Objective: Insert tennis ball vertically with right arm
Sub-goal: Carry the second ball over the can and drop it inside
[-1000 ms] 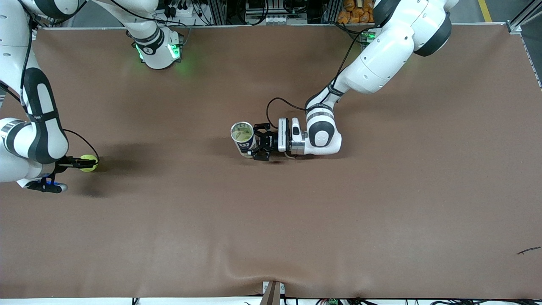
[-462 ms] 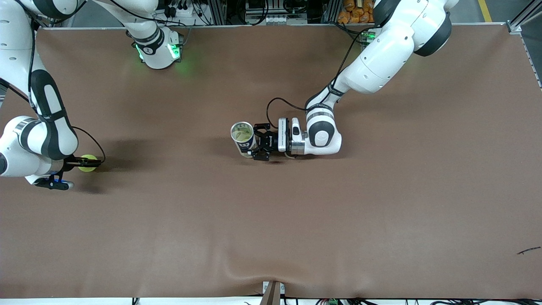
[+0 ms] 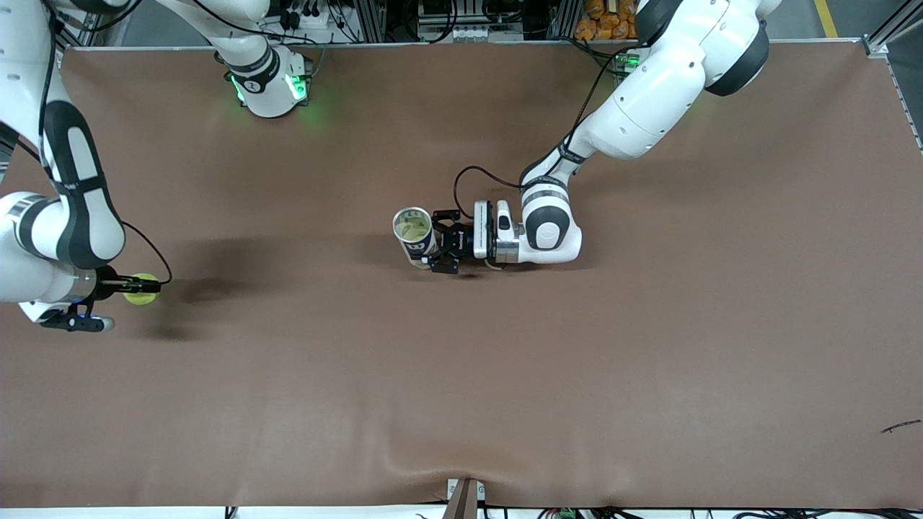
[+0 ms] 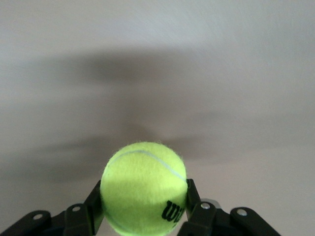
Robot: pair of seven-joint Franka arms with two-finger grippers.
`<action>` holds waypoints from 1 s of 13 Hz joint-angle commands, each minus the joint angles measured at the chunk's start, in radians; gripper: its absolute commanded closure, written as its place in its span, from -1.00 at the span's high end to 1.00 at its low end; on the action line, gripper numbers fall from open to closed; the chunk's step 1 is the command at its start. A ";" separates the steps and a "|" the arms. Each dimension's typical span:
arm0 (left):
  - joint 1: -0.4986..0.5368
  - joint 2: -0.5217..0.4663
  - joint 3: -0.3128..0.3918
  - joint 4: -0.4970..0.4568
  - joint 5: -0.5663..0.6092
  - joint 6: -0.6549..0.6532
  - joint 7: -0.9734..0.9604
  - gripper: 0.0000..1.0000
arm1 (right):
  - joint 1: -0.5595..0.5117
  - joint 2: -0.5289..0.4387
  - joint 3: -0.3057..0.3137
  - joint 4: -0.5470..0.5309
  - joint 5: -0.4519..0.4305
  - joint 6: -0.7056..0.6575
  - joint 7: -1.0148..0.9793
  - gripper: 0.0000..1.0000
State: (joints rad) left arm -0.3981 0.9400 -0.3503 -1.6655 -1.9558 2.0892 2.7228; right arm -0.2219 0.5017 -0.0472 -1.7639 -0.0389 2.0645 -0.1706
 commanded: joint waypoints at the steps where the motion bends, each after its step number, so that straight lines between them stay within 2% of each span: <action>1: 0.001 0.008 -0.002 0.001 -0.028 -0.015 0.081 0.50 | 0.110 -0.061 0.003 0.085 0.045 -0.163 0.071 -0.23; 3: 0.001 0.008 -0.002 0.001 -0.028 -0.015 0.081 0.50 | 0.209 -0.066 0.001 0.185 0.131 -0.295 0.199 -0.23; 6: 0.001 0.008 -0.002 0.000 -0.028 -0.015 0.081 0.50 | 0.364 -0.066 0.001 0.265 0.191 -0.374 0.481 -0.23; 10: 0.001 0.008 -0.002 0.000 -0.028 -0.015 0.081 0.50 | 0.540 -0.066 0.003 0.300 0.328 -0.394 0.754 -0.23; 13: 0.001 0.008 -0.002 0.000 -0.026 -0.015 0.083 0.50 | 0.669 -0.060 0.003 0.353 0.353 -0.391 0.992 -0.23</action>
State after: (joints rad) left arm -0.3982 0.9401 -0.3501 -1.6653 -1.9558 2.0892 2.7228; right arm 0.3855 0.4286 -0.0312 -1.4636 0.2928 1.6934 0.6994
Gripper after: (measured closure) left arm 0.247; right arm 0.335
